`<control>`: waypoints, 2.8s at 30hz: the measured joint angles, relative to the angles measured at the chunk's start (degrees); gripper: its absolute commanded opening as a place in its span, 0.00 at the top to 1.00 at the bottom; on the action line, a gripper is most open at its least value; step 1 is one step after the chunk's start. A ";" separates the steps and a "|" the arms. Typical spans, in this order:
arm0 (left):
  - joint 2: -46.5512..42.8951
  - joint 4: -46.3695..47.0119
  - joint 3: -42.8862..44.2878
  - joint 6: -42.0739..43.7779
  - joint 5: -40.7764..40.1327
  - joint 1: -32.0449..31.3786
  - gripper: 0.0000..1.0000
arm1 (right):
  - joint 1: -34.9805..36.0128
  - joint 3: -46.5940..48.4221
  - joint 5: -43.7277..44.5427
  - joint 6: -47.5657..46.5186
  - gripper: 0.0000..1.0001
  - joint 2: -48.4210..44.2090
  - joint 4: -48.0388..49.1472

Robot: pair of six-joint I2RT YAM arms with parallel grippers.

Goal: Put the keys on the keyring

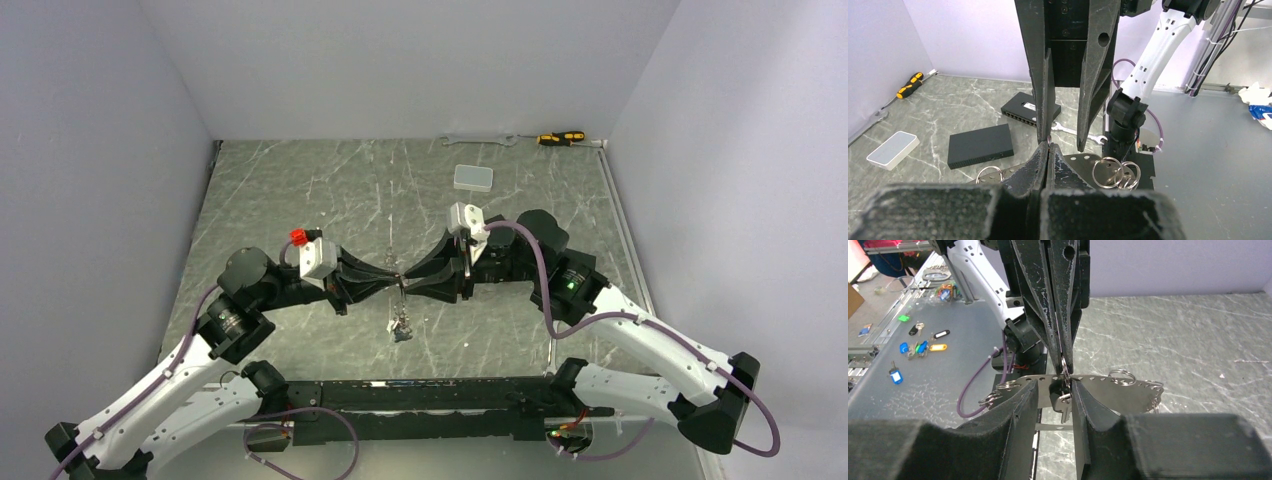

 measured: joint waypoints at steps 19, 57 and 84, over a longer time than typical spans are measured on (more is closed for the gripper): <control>-1.03 4.24 -2.32 -2.01 -1.46 -0.02 1.00 | -0.11 0.00 -1.09 0.07 0.68 1.77 3.43; -4.52 3.61 -4.33 -1.42 -3.06 0.00 0.40 | -0.37 4.59 0.44 -3.63 1.00 6.73 -4.55; 4.11 -30.84 9.05 16.52 -3.43 -0.02 0.53 | 9.86 24.22 25.86 -20.52 1.00 20.33 -47.45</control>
